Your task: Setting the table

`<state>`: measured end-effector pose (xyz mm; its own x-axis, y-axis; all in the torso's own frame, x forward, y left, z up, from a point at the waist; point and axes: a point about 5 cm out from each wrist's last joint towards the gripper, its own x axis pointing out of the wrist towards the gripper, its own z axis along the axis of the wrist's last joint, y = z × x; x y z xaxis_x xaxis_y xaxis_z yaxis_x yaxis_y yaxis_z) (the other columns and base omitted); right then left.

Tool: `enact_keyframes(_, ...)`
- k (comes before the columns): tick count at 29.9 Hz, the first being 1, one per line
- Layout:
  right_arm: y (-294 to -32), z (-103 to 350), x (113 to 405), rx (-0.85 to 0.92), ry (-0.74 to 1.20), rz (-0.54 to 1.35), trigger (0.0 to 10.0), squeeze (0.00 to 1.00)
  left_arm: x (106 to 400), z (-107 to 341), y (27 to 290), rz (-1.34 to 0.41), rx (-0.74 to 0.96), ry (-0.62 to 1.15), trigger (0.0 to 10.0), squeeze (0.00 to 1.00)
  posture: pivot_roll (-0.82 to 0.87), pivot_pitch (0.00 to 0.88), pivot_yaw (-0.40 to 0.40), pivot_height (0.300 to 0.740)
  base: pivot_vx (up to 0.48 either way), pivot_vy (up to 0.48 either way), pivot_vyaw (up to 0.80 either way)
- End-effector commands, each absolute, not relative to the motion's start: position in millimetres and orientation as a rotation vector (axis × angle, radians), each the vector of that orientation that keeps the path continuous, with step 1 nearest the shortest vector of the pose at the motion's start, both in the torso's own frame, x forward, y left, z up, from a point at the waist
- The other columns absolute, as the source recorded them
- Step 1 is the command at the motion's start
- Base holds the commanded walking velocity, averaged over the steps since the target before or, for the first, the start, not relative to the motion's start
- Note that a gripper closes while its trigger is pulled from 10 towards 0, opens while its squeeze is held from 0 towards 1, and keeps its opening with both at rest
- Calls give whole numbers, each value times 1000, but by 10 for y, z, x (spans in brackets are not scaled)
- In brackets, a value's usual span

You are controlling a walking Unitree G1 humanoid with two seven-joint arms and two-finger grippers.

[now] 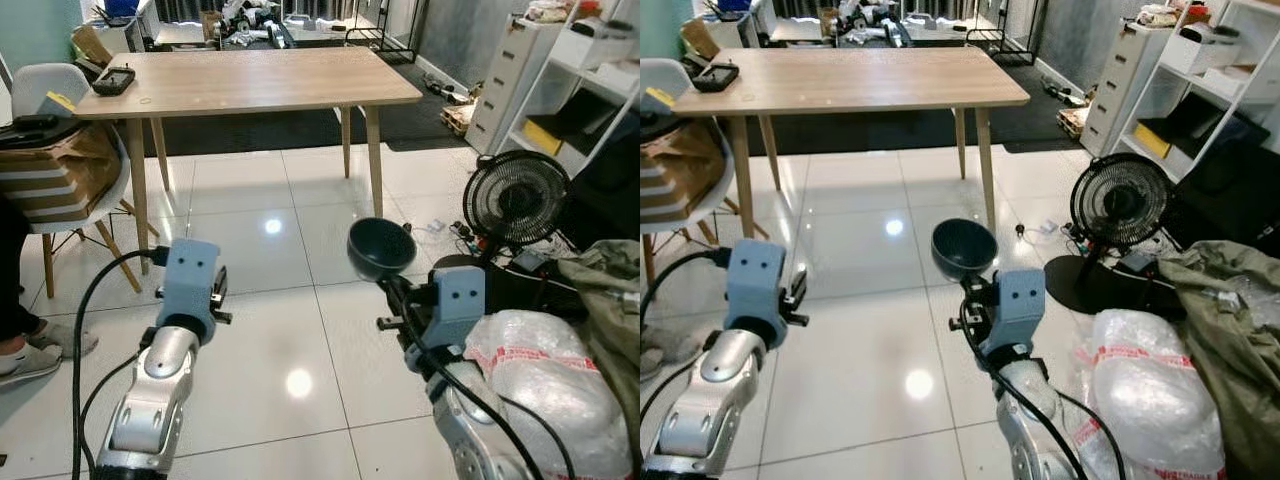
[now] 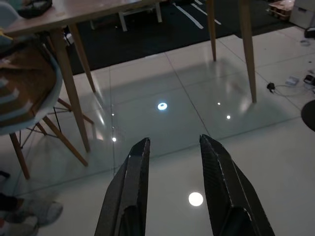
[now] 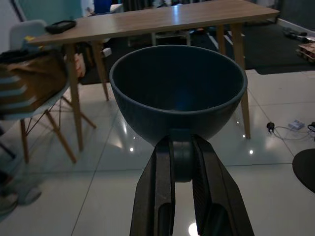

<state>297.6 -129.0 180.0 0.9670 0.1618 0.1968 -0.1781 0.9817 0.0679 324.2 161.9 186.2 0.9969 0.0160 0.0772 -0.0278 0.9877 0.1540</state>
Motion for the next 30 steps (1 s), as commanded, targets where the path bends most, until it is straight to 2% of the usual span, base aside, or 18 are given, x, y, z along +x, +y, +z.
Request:
enact_keyframes(1, -1318, 1805, 2971, 94, -199, 157, 10000, 0, 3233, 1831, 1603, 14, 154, -63, 10000, 0, 89, 101, 81, 740, 480, 0, 0)
enact_keyframes(10, -1329, 1806, 2978, 106, -199, 144, 10000, 0, 3231, 1836, 1606, 14, 155, -64, 10000, 0, 91, 101, 82, 740, 480, 0, 0)
enact_keyframes(28, -1336, 1797, 2994, 97, -188, 136, 10000, 0, 3230, 1840, 1605, 15, 154, -65, 10000, 0, 92, 102, 80, 740, 480, 0, -664)
enact_keyframes(30, -1337, 1797, 2995, 94, -189, 134, 10000, 0, 3230, 1839, 1605, 16, 154, -65, 10000, 0, 92, 102, 80, 740, 480, 0, 0)
